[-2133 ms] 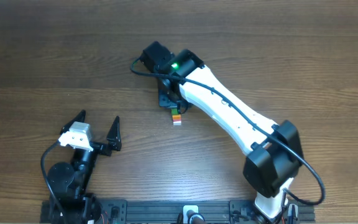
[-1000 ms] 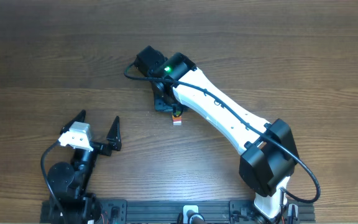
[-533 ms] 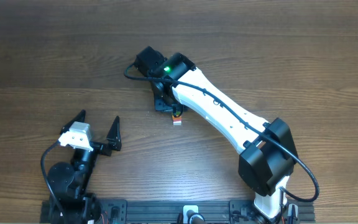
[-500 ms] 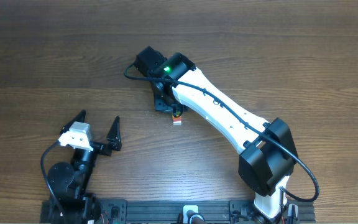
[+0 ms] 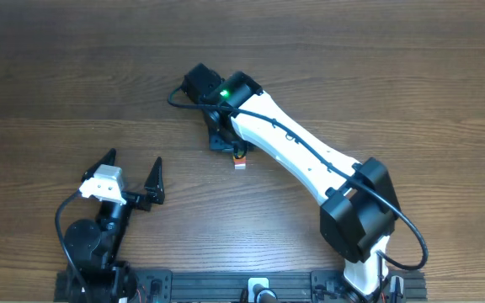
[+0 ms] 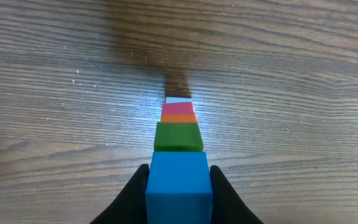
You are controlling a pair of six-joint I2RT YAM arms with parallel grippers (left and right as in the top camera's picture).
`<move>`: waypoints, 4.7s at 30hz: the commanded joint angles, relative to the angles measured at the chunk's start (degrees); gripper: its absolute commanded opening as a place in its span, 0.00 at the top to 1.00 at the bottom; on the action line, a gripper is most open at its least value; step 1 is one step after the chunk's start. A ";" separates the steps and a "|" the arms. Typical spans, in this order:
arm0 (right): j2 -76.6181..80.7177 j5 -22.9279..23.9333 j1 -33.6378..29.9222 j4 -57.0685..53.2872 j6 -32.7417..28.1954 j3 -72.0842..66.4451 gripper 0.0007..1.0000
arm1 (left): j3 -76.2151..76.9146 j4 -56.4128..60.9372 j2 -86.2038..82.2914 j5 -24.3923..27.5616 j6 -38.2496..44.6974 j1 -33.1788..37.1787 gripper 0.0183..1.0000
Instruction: Stack Cubes
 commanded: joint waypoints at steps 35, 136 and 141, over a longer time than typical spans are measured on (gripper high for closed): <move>-6.05 0.92 -6.08 1.44 -5.33 1.31 0.01 | -0.28 -0.02 -0.33 0.52 0.85 0.22 0.00; -113.57 -1.01 -39.98 68.91 -40.76 -99.91 0.01 | -0.28 -0.02 -0.33 0.52 0.85 0.22 0.00; -113.57 -1.01 -39.98 68.91 -40.76 -99.91 0.01 | -0.28 -0.02 -0.33 0.52 0.85 0.22 0.00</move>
